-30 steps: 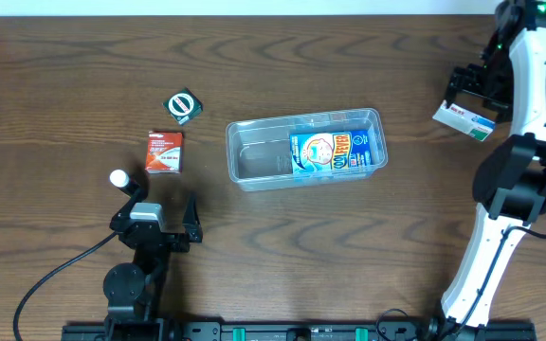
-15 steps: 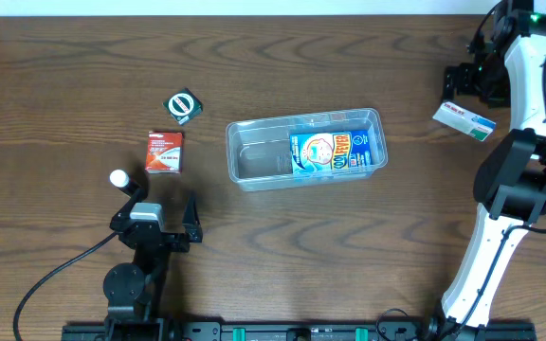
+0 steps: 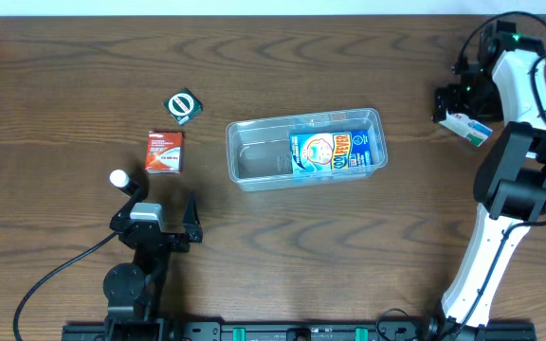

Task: Pack container
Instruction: 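Grasp the Panadol box's end with the right gripper and lift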

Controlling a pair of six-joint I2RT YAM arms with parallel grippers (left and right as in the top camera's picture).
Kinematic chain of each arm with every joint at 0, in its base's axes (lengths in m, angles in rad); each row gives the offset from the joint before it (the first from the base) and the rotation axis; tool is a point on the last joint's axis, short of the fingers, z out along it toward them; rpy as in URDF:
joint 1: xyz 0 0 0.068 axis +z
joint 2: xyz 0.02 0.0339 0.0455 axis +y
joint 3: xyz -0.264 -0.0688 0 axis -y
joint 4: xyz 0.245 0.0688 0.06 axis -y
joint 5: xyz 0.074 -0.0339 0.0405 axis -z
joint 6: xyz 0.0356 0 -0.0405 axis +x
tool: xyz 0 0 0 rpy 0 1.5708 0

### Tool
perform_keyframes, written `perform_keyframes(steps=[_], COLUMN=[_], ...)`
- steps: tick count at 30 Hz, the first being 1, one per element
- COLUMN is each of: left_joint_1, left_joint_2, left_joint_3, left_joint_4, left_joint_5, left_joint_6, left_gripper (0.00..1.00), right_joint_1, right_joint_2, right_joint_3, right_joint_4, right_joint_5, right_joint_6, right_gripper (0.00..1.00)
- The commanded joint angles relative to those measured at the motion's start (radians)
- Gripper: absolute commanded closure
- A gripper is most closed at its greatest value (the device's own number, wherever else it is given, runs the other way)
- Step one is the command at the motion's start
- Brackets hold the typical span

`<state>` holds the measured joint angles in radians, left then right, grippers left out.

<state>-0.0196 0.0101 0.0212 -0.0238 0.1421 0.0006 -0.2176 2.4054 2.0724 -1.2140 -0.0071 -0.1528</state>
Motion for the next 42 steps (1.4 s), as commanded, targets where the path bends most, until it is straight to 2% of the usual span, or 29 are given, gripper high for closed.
perform_keyframes(steps=[1,3,8,18,27,30,36,42], left_joint_1=[0.006,0.006,0.006,0.006,0.006,0.006,0.006,0.006], left_joint_2=[-0.005,-0.005,-0.005,-0.005,-0.005,-0.005,-0.005,-0.005], left_joint_3=[-0.017,-0.017,-0.017,-0.017,-0.017,-0.017,-0.017,-0.017], left_joint_4=[-0.035,-0.035,-0.035,-0.035,-0.035,-0.035,-0.035,-0.035], left_joint_5=[0.007,0.007,0.007,0.007,0.007,0.007,0.007,0.007], left_joint_6=[0.006,0.006,0.006,0.006,0.006,0.006,0.006,0.006], left_gripper=[0.02,0.02,0.02,0.02,0.02,0.02,0.02,0.02], right_joint_1=[0.000,0.000,0.000,0.003,0.008,0.009,0.014,0.063], right_joint_2=[-0.026,-0.026,-0.026,-0.027,-0.027,-0.029,-0.061,-0.197], right_joint_3=[-0.008,-0.008,-0.008,0.011,0.076,0.077,0.092,0.119], right_joint_4=[-0.002,-0.006,-0.012,-0.047,-0.114,-0.122,-0.141,-0.148], right_joint_5=[0.003,0.003,0.002,-0.071,-0.084,-0.084,-0.134,-0.141], right_joint_6=[-0.019,-0.003,0.033,0.071,0.104,0.108,0.114,0.114], right_gripper=[0.12,0.17,0.41,0.54,0.82,0.86,0.86,0.86])
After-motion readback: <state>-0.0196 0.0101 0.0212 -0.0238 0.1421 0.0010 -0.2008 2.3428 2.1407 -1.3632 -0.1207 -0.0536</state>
